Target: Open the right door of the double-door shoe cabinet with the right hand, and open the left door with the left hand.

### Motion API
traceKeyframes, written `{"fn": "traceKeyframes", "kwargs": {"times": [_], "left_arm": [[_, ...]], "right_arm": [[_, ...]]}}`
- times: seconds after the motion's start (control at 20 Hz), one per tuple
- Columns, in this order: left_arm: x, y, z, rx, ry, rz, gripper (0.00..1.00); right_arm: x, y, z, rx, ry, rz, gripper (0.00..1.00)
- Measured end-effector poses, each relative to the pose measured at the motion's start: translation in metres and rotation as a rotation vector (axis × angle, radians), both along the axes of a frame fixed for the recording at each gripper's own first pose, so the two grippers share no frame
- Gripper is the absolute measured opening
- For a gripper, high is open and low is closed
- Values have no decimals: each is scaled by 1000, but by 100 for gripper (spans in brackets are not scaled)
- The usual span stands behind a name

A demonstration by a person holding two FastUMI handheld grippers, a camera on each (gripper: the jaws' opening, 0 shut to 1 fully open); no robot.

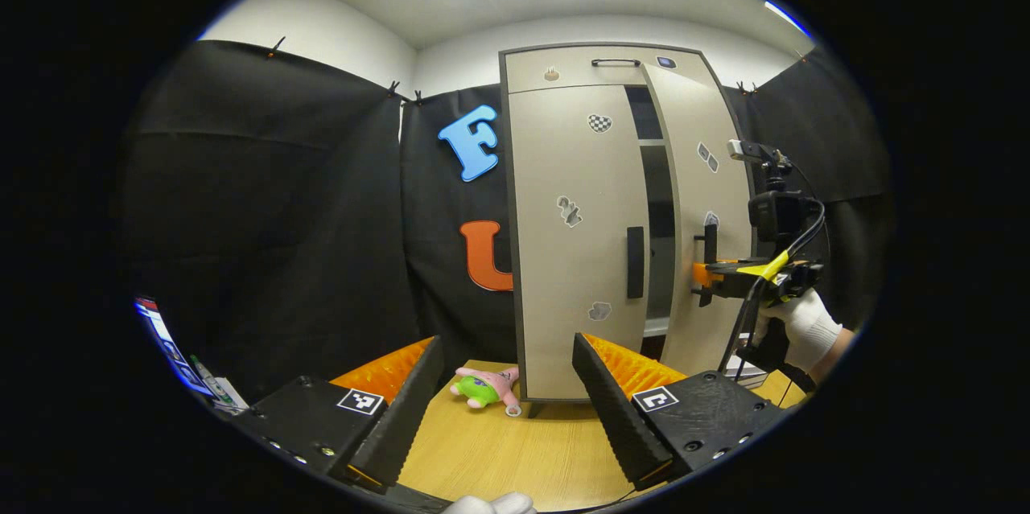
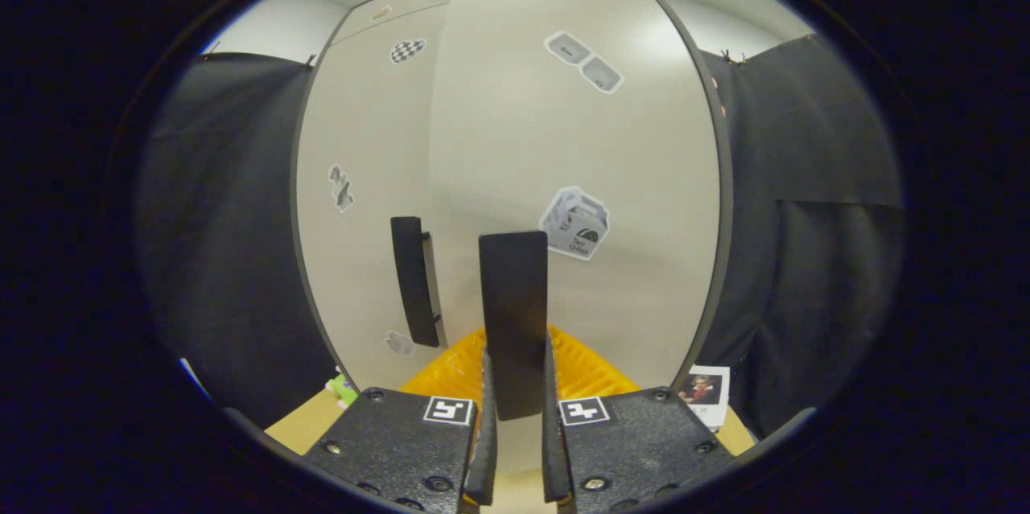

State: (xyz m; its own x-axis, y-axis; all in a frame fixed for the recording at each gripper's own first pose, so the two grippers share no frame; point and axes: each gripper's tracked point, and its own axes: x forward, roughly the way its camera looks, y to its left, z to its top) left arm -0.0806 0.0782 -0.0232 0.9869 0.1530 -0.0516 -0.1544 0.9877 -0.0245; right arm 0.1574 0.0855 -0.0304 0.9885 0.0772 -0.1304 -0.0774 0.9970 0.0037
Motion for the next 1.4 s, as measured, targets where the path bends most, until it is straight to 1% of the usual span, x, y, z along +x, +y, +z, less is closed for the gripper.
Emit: {"fn": "traceKeyframes", "kwargs": {"times": [0.4, 0.6, 0.9, 1.15, 1.4], "left_arm": [[1, -7, 4, 9, -13, -16, 96], [3, -17, 2, 16, -7, -40, 96], [11, -40, 3, 9, -14, -93, 96], [17, -53, -2, -2, -8, -123, 96], [25, -63, 0, -10, -14, -145, 96]], "right_arm": [[-40, -30, 0, -3, 13, 2, 25], [-57, -48, 1, -14, 9, -16, 26], [-80, -79, 4, -30, -7, -58, 23], [-91, -108, 10, -30, -7, -104, 21], [-96, -126, 12, -22, -1, -95, 16]]}}
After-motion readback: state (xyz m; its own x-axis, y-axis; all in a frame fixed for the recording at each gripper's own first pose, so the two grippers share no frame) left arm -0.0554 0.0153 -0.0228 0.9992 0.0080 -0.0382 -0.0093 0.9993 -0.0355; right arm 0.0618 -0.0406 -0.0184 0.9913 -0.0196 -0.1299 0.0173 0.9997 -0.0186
